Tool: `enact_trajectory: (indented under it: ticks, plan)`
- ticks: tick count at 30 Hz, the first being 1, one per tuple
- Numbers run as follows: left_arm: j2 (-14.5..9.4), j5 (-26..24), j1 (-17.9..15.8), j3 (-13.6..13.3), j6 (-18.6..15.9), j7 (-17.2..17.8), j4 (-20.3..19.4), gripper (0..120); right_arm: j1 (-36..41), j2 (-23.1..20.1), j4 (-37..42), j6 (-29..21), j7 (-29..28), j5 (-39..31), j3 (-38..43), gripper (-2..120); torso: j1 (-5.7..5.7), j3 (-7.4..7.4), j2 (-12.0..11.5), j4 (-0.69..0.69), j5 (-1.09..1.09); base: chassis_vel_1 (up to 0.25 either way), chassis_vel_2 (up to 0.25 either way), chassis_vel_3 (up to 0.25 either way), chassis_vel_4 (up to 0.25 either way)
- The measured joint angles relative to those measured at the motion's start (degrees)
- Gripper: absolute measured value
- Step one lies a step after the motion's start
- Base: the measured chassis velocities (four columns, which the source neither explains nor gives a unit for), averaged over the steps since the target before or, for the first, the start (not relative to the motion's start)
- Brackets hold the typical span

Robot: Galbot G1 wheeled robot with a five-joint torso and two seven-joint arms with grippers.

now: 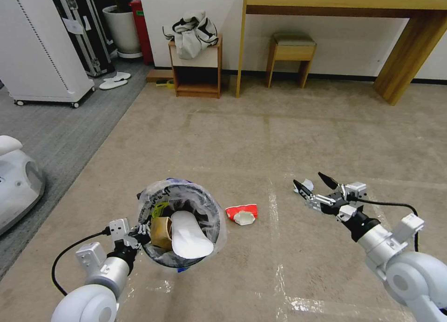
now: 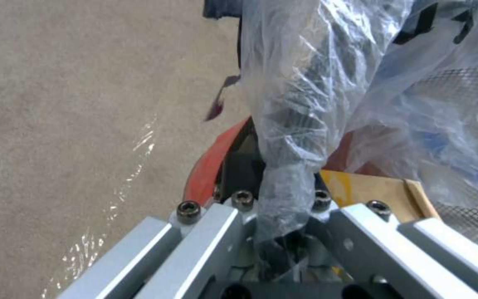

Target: Pick up the trash bin and place the garbage on the floor into it.

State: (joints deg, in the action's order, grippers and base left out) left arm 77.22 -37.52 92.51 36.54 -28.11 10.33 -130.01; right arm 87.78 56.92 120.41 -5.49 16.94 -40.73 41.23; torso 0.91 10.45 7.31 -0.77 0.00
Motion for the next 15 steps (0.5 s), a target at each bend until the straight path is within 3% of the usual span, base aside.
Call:
enact_trajectory:
  ticks: [6,15]
  plan:
    - [-0.2,-1.1,1.2,0.4,-0.6,0.8,-1.9,2,0.1,1.6,-1.8,3.4,1.1,5.7,-1.0,100,0.0,0.0,0.0,0.0,0.0,0.0,0.0,0.0,0.0]
    - [0.4,-0.6,1.5,0.1,-0.8,1.1,-2.6,2,1.2,2.4,-2.1,4.5,1.2,7.9,-1.6,100,0.0,0.0,0.0,-0.01,0.0,0.0,0.0,0.0,0.0]
